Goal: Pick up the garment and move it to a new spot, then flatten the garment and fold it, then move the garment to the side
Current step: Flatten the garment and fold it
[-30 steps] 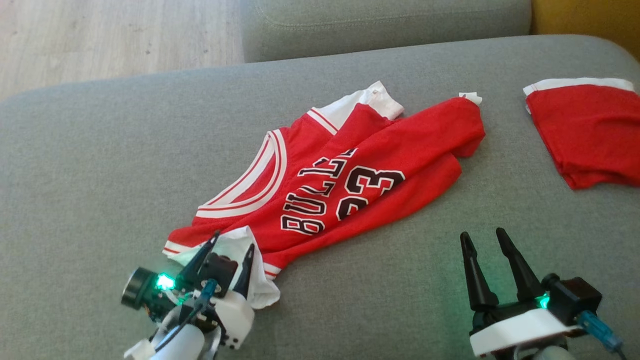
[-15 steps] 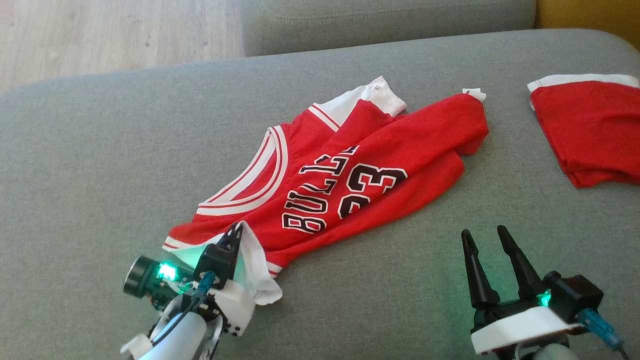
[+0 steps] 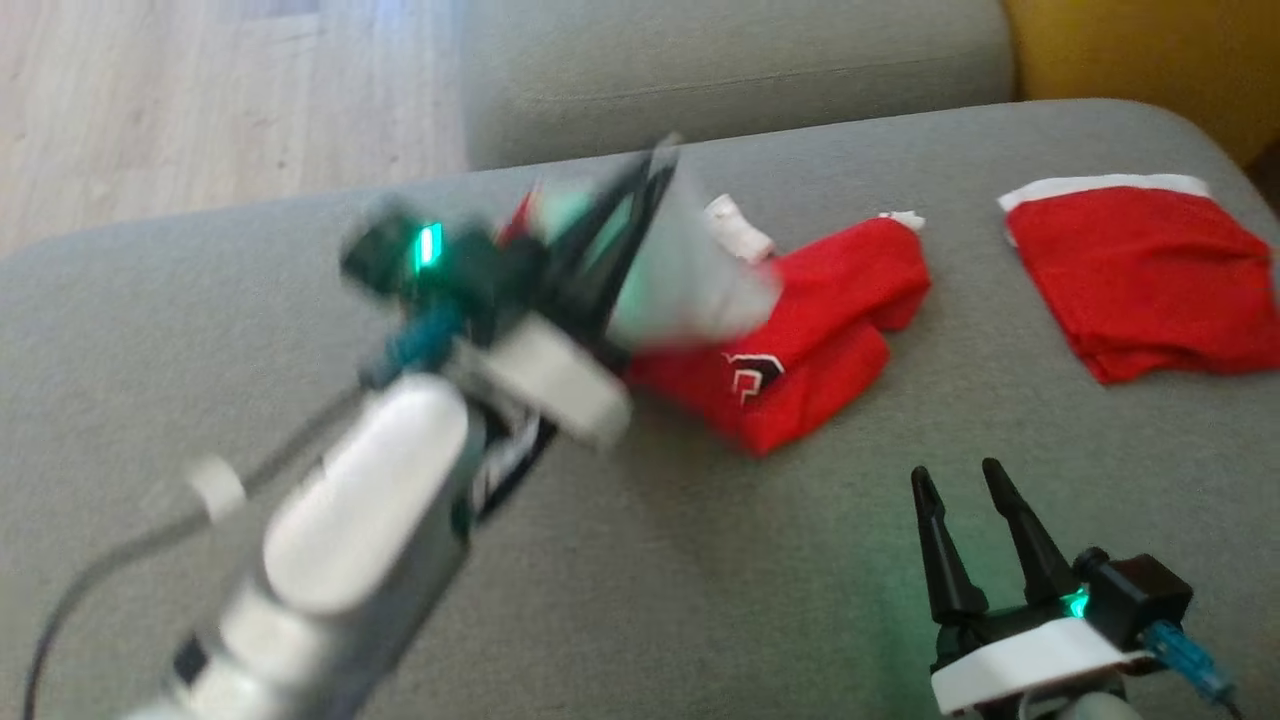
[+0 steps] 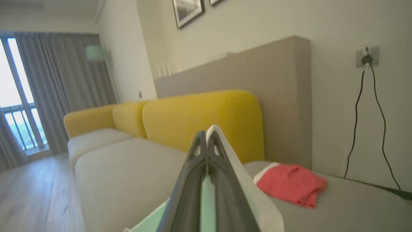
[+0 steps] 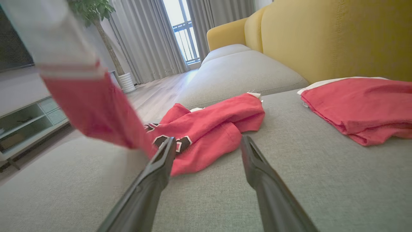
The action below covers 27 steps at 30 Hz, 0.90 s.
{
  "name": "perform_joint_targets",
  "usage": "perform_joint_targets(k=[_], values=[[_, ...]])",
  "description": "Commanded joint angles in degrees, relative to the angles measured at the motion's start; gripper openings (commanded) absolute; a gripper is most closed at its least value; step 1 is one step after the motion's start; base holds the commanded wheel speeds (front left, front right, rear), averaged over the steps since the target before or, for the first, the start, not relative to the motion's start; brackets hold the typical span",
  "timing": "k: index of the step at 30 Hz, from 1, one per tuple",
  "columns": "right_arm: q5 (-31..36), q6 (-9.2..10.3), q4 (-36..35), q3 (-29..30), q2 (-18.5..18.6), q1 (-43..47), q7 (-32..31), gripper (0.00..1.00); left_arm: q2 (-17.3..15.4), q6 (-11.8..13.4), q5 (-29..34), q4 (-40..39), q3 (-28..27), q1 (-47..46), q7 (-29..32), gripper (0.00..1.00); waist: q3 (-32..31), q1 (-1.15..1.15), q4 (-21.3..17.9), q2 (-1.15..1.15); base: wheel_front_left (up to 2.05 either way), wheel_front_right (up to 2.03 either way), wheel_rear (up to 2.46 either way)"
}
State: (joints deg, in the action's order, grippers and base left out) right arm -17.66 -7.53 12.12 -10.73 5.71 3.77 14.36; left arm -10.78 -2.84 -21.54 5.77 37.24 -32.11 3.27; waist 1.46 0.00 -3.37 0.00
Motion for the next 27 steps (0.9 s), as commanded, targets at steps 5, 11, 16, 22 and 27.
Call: perform_joint_targets(k=[5, 11, 16, 22, 27], values=[[-0.67, 0.04, -1.19, -2.21, -0.81, -2.37, 0.63, 1.0, 1.82, -2.62, -0.72, -1.57, -4.41, -21.62, 2.89, 0.0, -0.96, 0.0, -5.88, 0.0, 0.0, 0.0, 0.0], [-1.14, 0.04, -0.91, -2.43, -1.47, -2.38, 0.63, 1.0, 4.29, -2.58, -0.84, 9.0, -7.96, -37.05, 1.25, 0.0, -0.83, 0.0, -10.07, 0.0, 0.0, 0.0, 0.0], [-1.09, 0.04, -1.01, -2.15, -1.77, -1.82, 0.63, 1.0, 4.6, -1.07, -0.66, 17.95, -8.55, -39.04, 1.62, 0.0, -0.7, 0.0, -10.48, 0.0, 0.0, 0.0, 0.0], [-1.07, 0.04, -1.57, -1.35, -2.2, -1.58, 0.63, 1.0, 2.28, -1.13, -1.9, 27.51, -7.8, -29.44, 0.19, 0.0, 0.95, 0.0, -9.66, 0.0, 0.0, 0.0, 0.0], [-0.92, 0.04, -2.19, 0.4, -2.18, -1.14, 0.63, 1.0, -1.49, -0.62, -5.13, 27.7, -9.88, -15.69, -4.37, 0.0, 3.4, 0.0, -7.93, 0.0, 0.0, 0.0, 0.0]])
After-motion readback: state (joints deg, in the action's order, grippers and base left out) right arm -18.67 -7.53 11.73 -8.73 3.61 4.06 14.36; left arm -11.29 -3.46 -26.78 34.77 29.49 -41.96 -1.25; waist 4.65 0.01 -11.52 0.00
